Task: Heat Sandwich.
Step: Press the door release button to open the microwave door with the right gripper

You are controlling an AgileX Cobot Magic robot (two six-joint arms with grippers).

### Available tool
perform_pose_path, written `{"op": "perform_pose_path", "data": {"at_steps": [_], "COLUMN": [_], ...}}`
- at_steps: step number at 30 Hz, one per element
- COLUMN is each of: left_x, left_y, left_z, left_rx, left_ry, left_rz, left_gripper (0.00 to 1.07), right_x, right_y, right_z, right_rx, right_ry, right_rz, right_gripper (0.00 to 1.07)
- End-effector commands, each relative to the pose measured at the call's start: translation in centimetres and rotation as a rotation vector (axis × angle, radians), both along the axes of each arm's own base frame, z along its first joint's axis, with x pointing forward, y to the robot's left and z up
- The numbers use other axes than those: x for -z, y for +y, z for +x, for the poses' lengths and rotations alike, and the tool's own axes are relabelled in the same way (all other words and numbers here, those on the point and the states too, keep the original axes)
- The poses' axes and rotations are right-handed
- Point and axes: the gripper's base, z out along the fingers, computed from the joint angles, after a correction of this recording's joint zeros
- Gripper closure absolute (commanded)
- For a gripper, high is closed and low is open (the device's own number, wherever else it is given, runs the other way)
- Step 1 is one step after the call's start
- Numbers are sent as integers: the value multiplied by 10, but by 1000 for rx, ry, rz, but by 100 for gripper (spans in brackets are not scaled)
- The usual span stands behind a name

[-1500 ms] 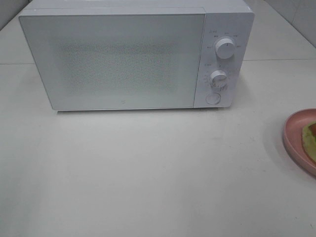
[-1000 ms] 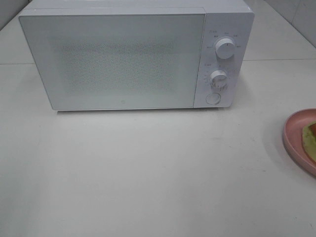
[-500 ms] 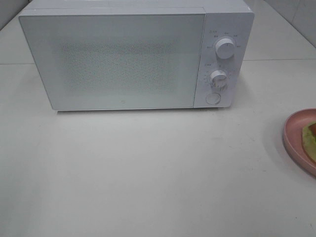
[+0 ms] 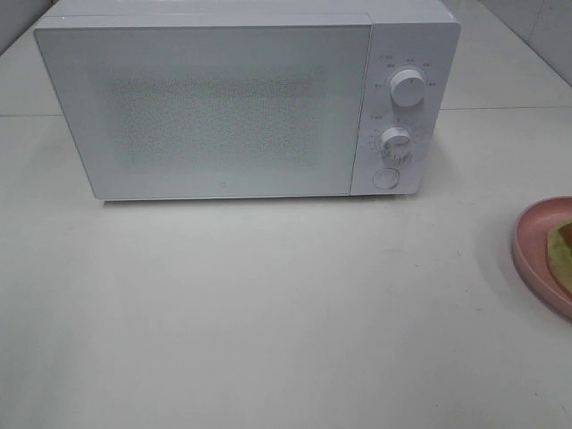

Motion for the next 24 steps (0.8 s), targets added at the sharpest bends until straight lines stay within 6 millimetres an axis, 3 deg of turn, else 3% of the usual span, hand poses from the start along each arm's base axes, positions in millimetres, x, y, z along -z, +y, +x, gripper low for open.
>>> {"op": "perform_pose_path", "data": {"at_steps": [1,24], "left_x": [0,0], "left_y": [0,0], "left_z": [-4,-4], "left_rx": [2,2], "left_ry": [-33,-33], "left_rz": [1,1], "left_gripper": [5,5], "right_x": [-5,-1], "right_y": [2,13], "right_z": [12,84], "right_rx": [-5,-51], "right_ry": [-23,0], "right_rz": [-5,-16], "right_gripper": [31,31]}}
